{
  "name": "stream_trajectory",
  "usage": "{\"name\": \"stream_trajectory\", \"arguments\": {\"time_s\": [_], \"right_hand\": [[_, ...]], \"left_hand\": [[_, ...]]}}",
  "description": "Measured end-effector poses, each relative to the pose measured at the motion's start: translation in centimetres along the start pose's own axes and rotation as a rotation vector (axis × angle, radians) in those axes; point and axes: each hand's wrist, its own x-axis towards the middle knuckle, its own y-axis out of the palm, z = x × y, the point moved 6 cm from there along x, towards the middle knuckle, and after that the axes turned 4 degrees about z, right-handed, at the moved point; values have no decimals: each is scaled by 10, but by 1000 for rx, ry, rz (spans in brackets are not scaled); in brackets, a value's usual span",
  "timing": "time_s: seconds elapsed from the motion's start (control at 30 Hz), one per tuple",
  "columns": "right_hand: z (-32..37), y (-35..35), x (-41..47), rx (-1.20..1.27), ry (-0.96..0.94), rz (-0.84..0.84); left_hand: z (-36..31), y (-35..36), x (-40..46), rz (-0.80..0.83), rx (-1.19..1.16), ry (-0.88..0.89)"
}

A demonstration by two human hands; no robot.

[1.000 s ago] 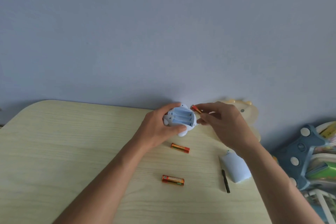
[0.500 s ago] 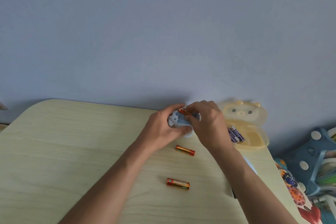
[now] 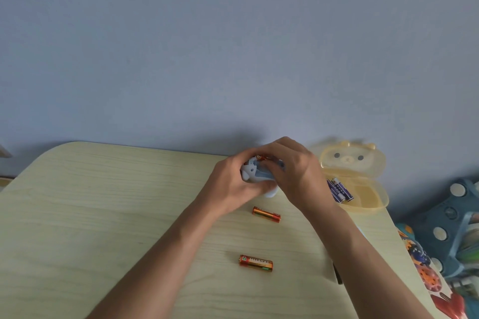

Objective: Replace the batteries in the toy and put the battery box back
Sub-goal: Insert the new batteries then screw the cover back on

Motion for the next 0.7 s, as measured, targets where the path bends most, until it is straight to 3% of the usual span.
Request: {"name": "stream_trajectory", "arguments": {"time_s": [0.4,0.53,0.7], "right_hand": [[-6,5,-5,-76,-50,-104],[-7,11,-4,-137,-31,-65],[-5,-6,-9,9,2,-12]], "left_hand": [[7,0,4,-2,35,-37],[6,0,4,-17,46,-50],[6,0,3,1,30,-62]]}}
